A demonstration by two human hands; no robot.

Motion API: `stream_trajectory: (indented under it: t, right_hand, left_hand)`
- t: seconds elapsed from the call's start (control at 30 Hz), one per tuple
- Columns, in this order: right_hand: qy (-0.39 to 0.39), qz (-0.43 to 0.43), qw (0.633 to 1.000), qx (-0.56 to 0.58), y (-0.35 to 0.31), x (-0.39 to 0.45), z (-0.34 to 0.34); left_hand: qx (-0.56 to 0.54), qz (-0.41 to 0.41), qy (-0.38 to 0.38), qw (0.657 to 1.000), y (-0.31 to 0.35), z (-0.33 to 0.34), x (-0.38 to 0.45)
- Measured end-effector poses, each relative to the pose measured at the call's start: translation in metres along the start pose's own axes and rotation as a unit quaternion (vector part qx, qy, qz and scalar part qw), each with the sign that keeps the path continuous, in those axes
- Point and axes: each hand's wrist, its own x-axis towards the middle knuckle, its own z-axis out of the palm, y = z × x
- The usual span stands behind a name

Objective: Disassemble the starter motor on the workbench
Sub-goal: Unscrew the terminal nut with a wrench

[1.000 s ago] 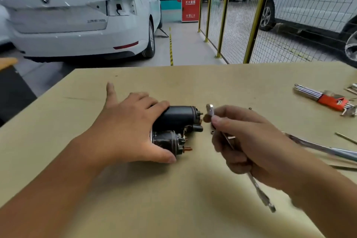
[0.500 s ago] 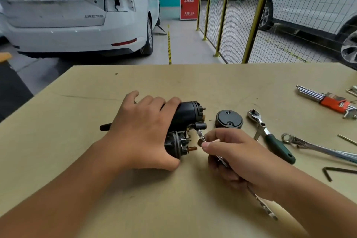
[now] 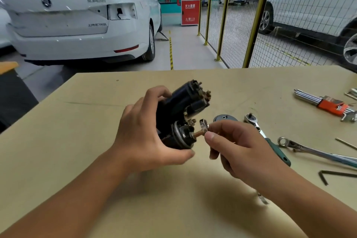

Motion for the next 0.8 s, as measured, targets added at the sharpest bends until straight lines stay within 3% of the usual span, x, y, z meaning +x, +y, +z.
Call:
stream_trajectory:
  t: [0.1, 0.57, 0.8]
  right_hand:
    - [0.023, -0.055, 0.997, -0.038, 0.002, -0.001, -0.002]
    - [-0.079, -0.033, 0.995, 0.06, -0.006, 0.004, -0.022]
    - [-0.11, -0.048, 0.993, 0.017, -0.008, 0.003, -0.022]
  left_hand:
    - [-0.003, 0.026, 0.006, 1.0, 0.009, 0.007, -0.005]
    - [0.007, 0.007, 0.031, 0.999, 0.011, 0.016, -0.009]
    - [-0.006, 0.016, 0.039, 0.999, 0.012, 0.014, -0.01]
